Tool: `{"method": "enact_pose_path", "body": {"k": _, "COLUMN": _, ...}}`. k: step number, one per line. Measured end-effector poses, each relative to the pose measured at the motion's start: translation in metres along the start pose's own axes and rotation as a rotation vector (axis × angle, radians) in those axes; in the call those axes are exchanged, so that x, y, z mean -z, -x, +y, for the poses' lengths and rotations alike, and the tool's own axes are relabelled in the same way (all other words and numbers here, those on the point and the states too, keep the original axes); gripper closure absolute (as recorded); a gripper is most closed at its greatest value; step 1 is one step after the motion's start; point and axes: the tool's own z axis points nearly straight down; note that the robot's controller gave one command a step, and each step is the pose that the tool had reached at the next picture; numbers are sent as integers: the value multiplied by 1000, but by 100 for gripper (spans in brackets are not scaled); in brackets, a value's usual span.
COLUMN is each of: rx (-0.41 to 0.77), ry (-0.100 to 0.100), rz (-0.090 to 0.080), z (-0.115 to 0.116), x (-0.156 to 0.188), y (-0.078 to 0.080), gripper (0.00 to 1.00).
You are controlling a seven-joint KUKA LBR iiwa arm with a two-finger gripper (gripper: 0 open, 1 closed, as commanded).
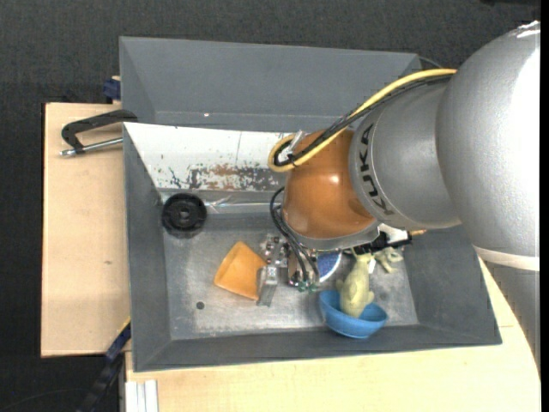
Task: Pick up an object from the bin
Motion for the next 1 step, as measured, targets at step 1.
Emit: {"method": "enact_pose_path", "body": {"k": 1, "rx": -63, "ry": -5, "rz": -22, "z": -32, "x": -3, "y": 62, "gripper": 100}}
